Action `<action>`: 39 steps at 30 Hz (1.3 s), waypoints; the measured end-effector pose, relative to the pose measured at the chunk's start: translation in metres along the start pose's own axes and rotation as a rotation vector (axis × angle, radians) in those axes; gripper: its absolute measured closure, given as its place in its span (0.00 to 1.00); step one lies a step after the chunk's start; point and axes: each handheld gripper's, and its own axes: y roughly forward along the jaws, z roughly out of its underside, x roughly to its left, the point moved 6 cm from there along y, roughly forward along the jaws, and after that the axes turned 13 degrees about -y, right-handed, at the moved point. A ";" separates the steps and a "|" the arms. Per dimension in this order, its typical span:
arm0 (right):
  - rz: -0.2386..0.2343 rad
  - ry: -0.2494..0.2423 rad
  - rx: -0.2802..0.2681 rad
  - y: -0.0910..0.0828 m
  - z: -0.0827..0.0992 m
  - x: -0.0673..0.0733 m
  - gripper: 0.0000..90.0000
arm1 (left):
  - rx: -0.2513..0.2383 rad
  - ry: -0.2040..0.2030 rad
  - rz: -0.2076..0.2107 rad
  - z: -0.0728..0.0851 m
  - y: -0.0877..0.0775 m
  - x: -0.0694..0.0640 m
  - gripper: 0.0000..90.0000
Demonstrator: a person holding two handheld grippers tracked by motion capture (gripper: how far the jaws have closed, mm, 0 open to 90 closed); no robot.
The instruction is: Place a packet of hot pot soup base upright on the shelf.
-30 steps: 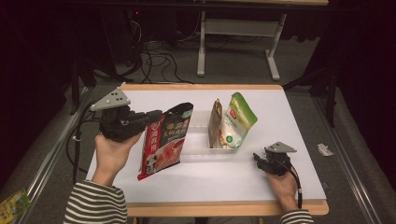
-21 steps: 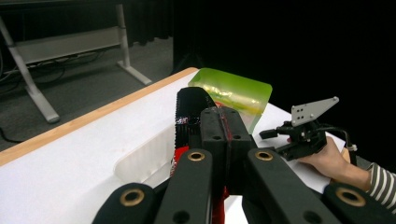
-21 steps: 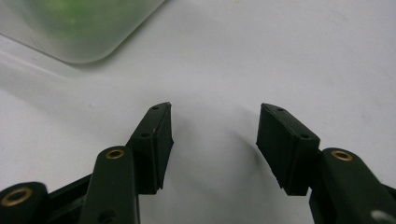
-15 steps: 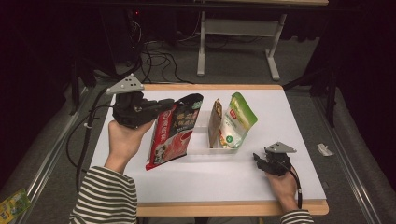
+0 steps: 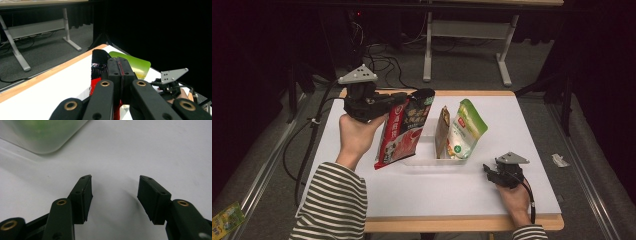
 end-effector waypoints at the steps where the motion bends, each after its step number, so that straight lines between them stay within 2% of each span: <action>1: 0.000 0.000 0.000 0.000 0.000 0.000 0.51 | 0.000 -0.001 0.000 -0.001 0.002 0.000 1.00; 4: 0.001 0.000 -0.001 0.000 0.000 0.000 0.51 | -0.003 0.006 -0.008 -0.005 0.008 0.000 1.00; 10: 0.000 -0.001 -0.001 0.000 0.000 0.000 0.51 | -0.010 -0.005 -0.014 -0.008 0.022 0.003 1.00; 14: 0.000 -0.020 -0.003 0.000 0.000 -0.001 0.51 | -0.013 -0.009 -0.020 -0.008 0.031 0.005 1.00; 28: 0.000 -0.021 0.001 0.000 0.000 -0.001 0.51 | -0.011 0.008 -0.056 -0.003 0.060 0.014 1.00; 33: 0.003 -0.015 0.001 0.000 0.000 0.000 0.51 | -0.010 0.028 -0.075 0.000 0.068 0.015 1.00; 39: 0.006 -0.014 -0.001 0.000 0.000 0.001 0.51 | -0.004 0.022 -0.085 0.003 0.080 0.020 1.00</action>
